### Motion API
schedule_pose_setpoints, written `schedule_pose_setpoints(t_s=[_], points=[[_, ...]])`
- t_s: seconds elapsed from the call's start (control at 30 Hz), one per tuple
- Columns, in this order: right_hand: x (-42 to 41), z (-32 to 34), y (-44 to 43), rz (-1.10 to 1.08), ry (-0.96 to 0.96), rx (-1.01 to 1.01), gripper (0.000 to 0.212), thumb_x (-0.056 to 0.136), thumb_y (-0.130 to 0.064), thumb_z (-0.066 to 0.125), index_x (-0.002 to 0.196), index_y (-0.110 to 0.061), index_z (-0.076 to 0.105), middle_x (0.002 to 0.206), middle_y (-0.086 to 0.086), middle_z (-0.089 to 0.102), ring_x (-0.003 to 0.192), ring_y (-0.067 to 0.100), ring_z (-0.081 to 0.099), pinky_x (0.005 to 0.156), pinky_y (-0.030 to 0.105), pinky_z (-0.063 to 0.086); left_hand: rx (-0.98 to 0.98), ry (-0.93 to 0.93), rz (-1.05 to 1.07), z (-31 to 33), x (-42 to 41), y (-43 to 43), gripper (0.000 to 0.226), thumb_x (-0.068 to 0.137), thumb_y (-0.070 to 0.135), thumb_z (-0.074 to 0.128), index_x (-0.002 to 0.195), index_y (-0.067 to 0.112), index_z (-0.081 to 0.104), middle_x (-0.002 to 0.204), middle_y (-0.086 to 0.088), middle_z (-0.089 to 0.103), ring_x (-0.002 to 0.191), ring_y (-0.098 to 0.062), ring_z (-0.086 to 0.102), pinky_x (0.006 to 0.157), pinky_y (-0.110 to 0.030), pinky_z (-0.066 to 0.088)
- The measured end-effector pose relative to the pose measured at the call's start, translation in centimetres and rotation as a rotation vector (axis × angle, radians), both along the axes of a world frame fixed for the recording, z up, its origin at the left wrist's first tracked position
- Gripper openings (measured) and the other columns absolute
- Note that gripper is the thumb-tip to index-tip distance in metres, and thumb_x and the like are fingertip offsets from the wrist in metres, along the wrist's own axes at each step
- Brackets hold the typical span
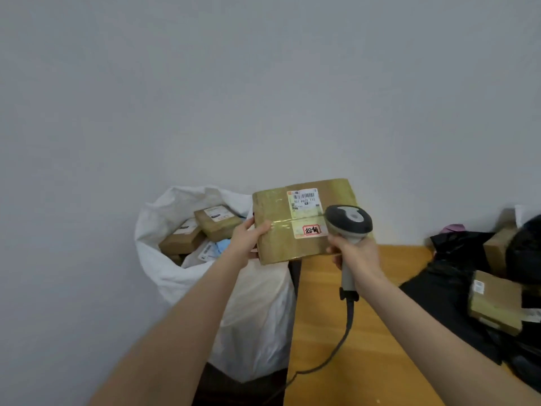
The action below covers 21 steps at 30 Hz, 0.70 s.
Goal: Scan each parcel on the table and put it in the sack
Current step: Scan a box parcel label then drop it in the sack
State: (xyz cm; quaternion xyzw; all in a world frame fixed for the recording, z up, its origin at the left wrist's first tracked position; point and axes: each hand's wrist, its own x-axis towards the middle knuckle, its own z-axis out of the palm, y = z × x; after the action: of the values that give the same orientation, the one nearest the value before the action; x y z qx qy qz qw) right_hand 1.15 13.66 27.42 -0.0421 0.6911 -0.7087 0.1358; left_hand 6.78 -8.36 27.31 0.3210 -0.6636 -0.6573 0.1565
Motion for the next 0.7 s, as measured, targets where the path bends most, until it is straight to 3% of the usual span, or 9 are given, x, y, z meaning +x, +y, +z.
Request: schedule_pose_setpoints(t_s=[0.07, 0.17, 0.27, 0.4, 0.5, 0.63, 0.7], points=[[0.0, 0.8, -2.8, 0.018, 0.028, 0.019, 0.014, 0.082, -0.019, 0.074, 0.077, -0.015, 0.062, 0.067, 0.003, 0.068, 0.061, 0.018, 0.062, 0.069, 0.038, 0.055, -0.005, 0.033, 0.083, 1.9, 1.9, -2.7, 0.055, 0.088, 0.031, 0.068, 0.138, 0.02, 0.048, 0.106, 0.001, 0.067, 0.084, -0.015, 0.064, 0.057, -0.031, 0.051], [-0.3, 2.0, -6.8, 0.063, 0.08, 0.025, 0.018, 0.079, -0.024, 0.076, 0.083, -0.019, 0.059, 0.078, 0.0, 0.065, 0.068, 0.015, 0.064, 0.061, 0.031, 0.053, -0.009, 0.082, 0.201, 3.9, 4.6, -7.4, 0.054, 0.089, 0.028, 0.066, 0.138, 0.018, 0.046, 0.098, 0.003, 0.065, 0.081, -0.014, 0.064, 0.055, -0.028, 0.051], [-0.8, 2.6, -10.8, 0.097, 0.099, 0.022, 0.025, 0.076, -0.023, 0.077, 0.094, -0.016, 0.061, 0.083, 0.0, 0.065, 0.069, 0.014, 0.063, 0.063, 0.033, 0.056, -0.072, 0.065, 0.292, 5.1, 6.8, -12.5, 0.058, 0.09, 0.026, 0.065, 0.142, 0.02, 0.041, 0.115, -0.002, 0.063, 0.09, -0.019, 0.062, 0.063, -0.032, 0.048], [-1.4, 2.5, -16.8, 0.149, 0.126, 0.1, 0.017, 0.076, -0.023, 0.075, 0.083, -0.017, 0.061, 0.074, 0.002, 0.064, 0.063, 0.017, 0.061, 0.074, 0.042, 0.057, -0.179, 0.001, 0.334, 5.5, 8.3, -19.3, 0.063, 0.09, 0.02, 0.064, 0.147, 0.023, 0.035, 0.124, -0.006, 0.06, 0.085, -0.018, 0.062, 0.06, -0.031, 0.048], [-1.8, 2.0, -21.1, 0.201, 0.111, 0.122, 0.016, 0.076, -0.021, 0.076, 0.077, -0.018, 0.06, 0.07, 0.003, 0.062, 0.064, 0.018, 0.059, 0.06, 0.033, 0.053, -0.327, -0.148, 0.267, 5.9, 8.8, -25.3, 0.065, 0.09, 0.02, 0.065, 0.147, 0.022, 0.035, 0.129, -0.01, 0.059, 0.103, -0.027, 0.061, 0.079, -0.038, 0.051], [-2.7, 0.6, -24.7, 0.212, 0.045, 0.144, 0.013, 0.078, -0.016, 0.074, 0.082, -0.015, 0.062, 0.075, 0.004, 0.063, 0.067, 0.019, 0.06, 0.056, 0.028, 0.05, -0.308, -0.492, -0.028, 6.9, 8.0, -30.7, 0.046, 0.09, 0.032, 0.065, 0.133, 0.026, 0.052, 0.111, 0.0, 0.062, 0.094, -0.023, 0.061, 0.074, -0.037, 0.05], [-3.5, -0.2, -25.7, 0.199, 0.028, 0.161, 0.017, 0.078, -0.015, 0.075, 0.091, -0.01, 0.065, 0.076, 0.005, 0.063, 0.067, 0.019, 0.06, 0.056, 0.029, 0.048, -0.282, -0.627, -0.192, 6.0, 6.2, -31.1, 0.04, 0.089, 0.034, 0.065, 0.127, 0.026, 0.056, 0.118, -0.003, 0.061, 0.101, -0.025, 0.06, 0.078, -0.038, 0.052]])
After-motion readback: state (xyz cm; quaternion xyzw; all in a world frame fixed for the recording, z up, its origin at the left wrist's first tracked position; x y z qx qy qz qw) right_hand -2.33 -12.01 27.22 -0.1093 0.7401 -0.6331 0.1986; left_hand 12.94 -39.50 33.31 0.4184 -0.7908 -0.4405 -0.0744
